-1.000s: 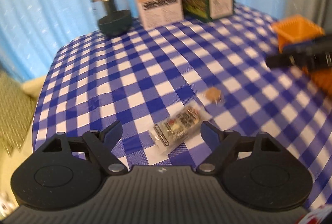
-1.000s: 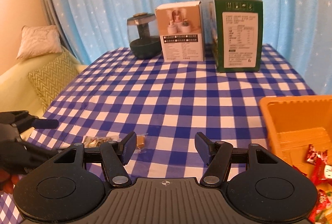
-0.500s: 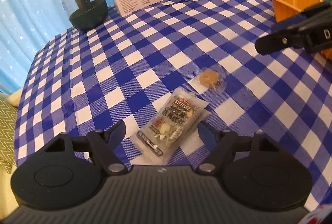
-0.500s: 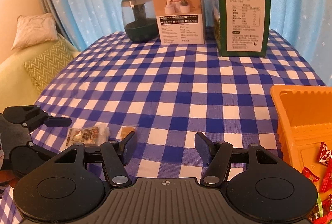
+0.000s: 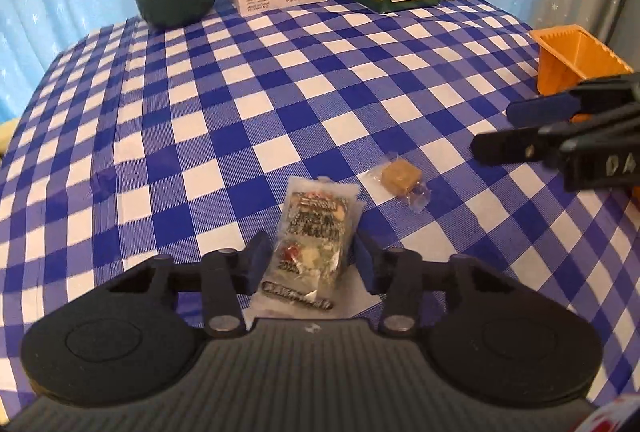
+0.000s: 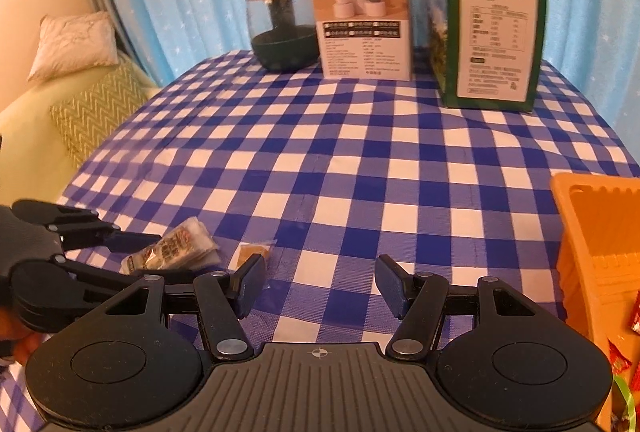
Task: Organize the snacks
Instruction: 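Lower the left gripper onto the clear nut packet while the right gripper closes on the brown cookie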
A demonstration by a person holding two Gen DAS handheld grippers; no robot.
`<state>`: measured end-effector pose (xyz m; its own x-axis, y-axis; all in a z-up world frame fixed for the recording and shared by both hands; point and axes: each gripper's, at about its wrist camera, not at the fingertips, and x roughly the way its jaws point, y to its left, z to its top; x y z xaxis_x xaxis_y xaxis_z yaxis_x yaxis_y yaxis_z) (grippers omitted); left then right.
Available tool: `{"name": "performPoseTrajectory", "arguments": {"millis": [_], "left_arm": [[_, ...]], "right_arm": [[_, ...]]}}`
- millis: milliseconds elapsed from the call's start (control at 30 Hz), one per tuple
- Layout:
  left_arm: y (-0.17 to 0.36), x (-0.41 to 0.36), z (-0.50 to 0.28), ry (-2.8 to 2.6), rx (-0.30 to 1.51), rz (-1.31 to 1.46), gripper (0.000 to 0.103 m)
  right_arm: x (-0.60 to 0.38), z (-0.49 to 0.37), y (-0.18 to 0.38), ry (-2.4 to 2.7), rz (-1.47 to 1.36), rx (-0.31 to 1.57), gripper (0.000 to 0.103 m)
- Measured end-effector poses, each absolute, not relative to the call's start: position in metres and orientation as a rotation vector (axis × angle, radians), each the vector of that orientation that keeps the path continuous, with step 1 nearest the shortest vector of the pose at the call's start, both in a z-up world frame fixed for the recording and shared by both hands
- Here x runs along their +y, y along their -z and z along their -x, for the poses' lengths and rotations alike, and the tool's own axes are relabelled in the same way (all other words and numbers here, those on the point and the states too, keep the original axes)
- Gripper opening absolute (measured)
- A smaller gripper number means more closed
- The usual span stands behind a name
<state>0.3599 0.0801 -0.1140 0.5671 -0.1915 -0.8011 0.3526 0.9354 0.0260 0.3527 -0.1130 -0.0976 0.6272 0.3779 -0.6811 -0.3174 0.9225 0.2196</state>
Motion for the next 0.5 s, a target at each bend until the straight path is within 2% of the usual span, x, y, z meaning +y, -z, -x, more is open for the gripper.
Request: {"name": "performPoseTrajectory", "arguments": {"millis": [167,233,500], "left_arm": [[0.113,0.091,-0.363,0.212,0.933,-0.117,0.035],[0.112,0.094,-0.364,0.19,0.936,-0.099,0.035],[0.113,0.095,-0.362,0.187,0.919,-0.102,0.036]], "right_arm": [[-0.099,-0.354,0.107,-0.45,-0.023,0.802,0.06],[-0.094,-0.355,0.109,-0.466,-0.023,0.806,0.052],[-0.071,-0.367,0.115,-0.492,-0.056,0.829,0.039]]}}
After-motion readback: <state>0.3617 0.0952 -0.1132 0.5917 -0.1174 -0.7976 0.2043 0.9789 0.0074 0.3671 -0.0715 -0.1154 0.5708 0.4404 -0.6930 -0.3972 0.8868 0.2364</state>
